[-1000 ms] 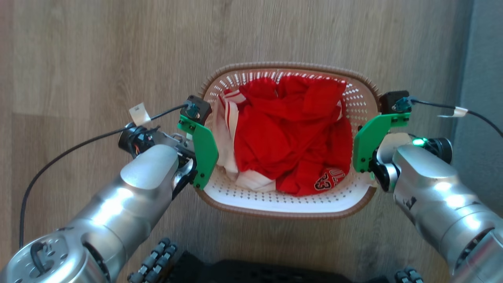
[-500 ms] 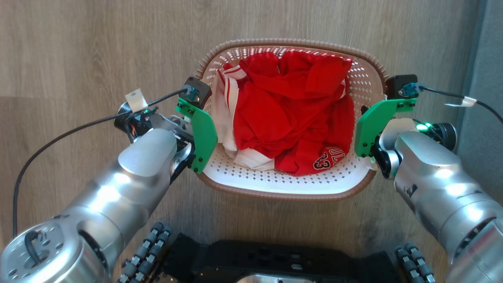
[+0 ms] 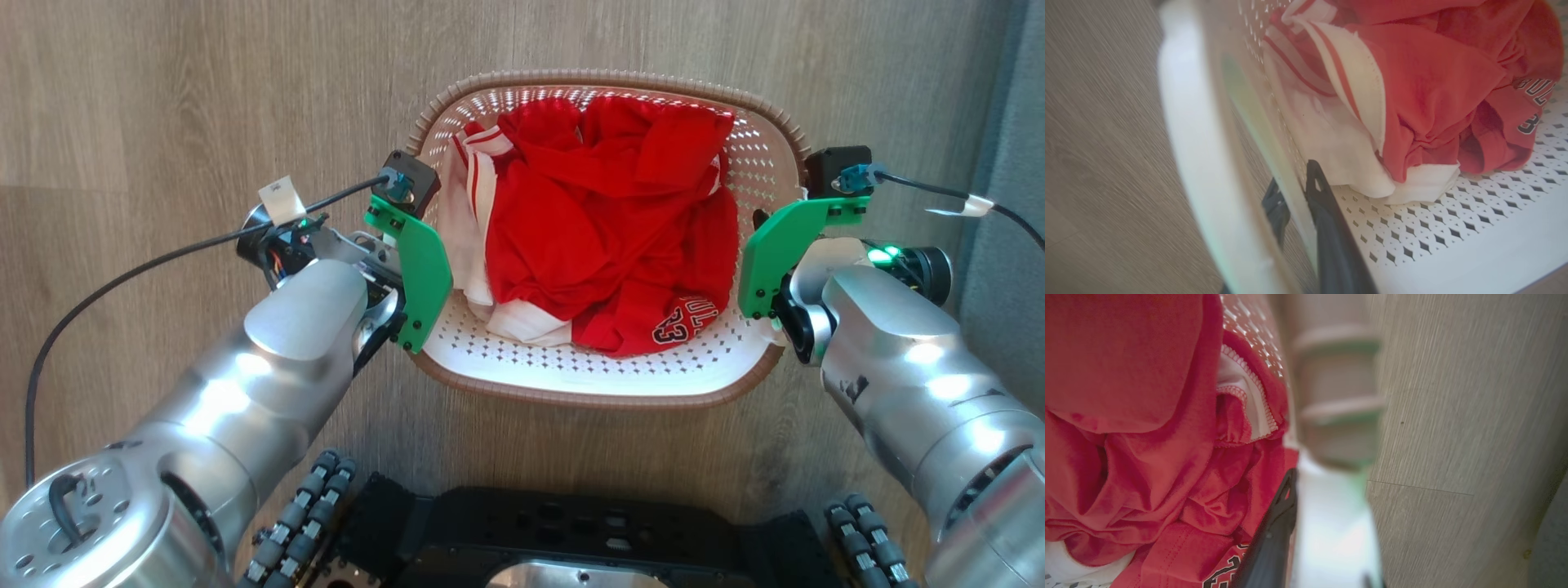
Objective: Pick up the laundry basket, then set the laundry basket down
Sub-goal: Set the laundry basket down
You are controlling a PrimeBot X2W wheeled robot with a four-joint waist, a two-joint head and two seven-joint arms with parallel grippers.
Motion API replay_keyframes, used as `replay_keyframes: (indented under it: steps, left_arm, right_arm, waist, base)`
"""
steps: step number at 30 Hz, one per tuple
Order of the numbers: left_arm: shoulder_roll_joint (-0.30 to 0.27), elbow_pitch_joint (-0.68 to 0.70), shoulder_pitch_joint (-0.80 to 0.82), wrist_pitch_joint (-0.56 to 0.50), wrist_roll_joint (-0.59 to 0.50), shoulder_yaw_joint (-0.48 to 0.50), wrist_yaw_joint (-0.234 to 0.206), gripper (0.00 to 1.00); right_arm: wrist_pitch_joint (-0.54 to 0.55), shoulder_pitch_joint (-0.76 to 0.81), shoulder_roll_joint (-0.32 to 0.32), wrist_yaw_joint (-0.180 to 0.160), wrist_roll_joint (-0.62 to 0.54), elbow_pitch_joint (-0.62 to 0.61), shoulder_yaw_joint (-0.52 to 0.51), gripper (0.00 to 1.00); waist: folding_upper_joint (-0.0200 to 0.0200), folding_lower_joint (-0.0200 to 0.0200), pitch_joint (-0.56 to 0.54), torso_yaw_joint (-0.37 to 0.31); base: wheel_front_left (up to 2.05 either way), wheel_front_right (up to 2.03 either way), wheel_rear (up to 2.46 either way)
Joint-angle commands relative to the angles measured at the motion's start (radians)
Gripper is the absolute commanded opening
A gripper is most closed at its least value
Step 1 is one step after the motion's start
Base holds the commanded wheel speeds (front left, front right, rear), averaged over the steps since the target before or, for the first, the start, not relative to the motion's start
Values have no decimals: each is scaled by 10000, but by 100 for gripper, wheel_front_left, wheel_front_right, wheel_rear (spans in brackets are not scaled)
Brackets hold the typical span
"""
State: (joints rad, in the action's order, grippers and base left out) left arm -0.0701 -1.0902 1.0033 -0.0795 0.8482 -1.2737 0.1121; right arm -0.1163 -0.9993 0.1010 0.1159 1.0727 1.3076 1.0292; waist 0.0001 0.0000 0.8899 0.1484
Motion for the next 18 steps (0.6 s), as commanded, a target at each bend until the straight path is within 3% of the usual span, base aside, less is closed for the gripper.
replay_keyframes:
  steps: [1, 8, 9, 10, 11, 18]
  left_arm:
    - [198, 475, -66, 31, -72, -66, 163, 0]
    - [198, 543, -76, -78, 212, -63, 14, 0]
    - [198, 537, -73, -62, 319, -63, -106, 18]
    - [198, 532, -81, -43, 450, -49, -234, 50]
    - [198, 528, -100, -62, 608, -25, -339, 100]
    - [198, 436, -43, -191, 1119, -7, -704, 100]
  right_arm:
    - [-108, 276, -359, 148, -324, -190, 223, 0]
    - [-83, 270, -244, 148, -440, -175, 244, 0]
    - [-59, 278, -218, 148, -450, -174, 231, 0]
    - [-39, 288, -158, 148, -476, -173, 214, 25]
    - [-59, 293, -86, 148, -517, -172, 189, 99]
    - [23, 395, 165, 148, -738, -171, -176, 100]
  waist:
    - [-1, 0, 11, 25]
    - [-1, 0, 78, 128]
    - [-1, 0, 80, 133]
    - [-1, 0, 80, 135]
    - [-1, 0, 79, 135]
    - [-1, 0, 46, 198]
  base:
    - [0, 0, 0]
    - [0, 0, 0]
    - [0, 0, 0]
    - [0, 0, 0]
    - [0, 0, 0]
    - [0, 0, 0]
